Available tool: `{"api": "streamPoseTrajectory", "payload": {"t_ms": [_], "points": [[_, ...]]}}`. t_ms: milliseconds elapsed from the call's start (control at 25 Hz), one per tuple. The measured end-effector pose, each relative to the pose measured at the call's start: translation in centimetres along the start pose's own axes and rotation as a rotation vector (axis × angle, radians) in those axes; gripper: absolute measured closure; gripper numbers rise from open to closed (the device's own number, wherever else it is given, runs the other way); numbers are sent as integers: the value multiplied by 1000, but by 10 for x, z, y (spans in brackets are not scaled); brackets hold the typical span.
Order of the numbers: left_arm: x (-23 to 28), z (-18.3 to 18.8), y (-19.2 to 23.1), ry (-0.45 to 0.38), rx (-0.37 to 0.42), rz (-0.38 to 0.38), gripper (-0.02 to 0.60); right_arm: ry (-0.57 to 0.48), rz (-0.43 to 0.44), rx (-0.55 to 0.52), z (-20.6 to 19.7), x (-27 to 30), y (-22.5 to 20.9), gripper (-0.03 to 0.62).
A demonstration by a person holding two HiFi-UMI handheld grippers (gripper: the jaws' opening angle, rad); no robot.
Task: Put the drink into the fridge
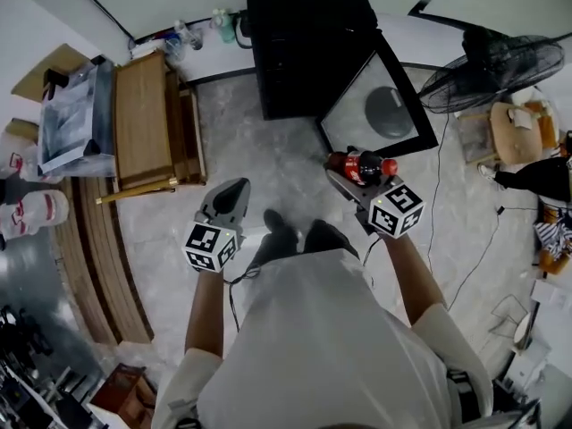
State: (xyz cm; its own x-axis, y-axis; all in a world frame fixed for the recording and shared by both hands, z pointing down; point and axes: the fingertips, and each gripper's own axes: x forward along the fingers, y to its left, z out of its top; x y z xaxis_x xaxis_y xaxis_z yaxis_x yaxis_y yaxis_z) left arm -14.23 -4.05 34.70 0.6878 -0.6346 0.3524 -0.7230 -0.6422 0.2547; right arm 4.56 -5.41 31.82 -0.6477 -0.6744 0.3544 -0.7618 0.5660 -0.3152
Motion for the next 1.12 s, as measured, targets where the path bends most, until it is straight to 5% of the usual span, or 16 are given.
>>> {"api": "streamPoseTrajectory", "payload": {"t_ms": [560,1120], "points": [[33,-14,51,34,-34,-54,572,17,-49,50,-7,60,-14,290],[95,-22,108,-4,-43,-1,572,26,-18,-2,-5,146,-87,290]]}}
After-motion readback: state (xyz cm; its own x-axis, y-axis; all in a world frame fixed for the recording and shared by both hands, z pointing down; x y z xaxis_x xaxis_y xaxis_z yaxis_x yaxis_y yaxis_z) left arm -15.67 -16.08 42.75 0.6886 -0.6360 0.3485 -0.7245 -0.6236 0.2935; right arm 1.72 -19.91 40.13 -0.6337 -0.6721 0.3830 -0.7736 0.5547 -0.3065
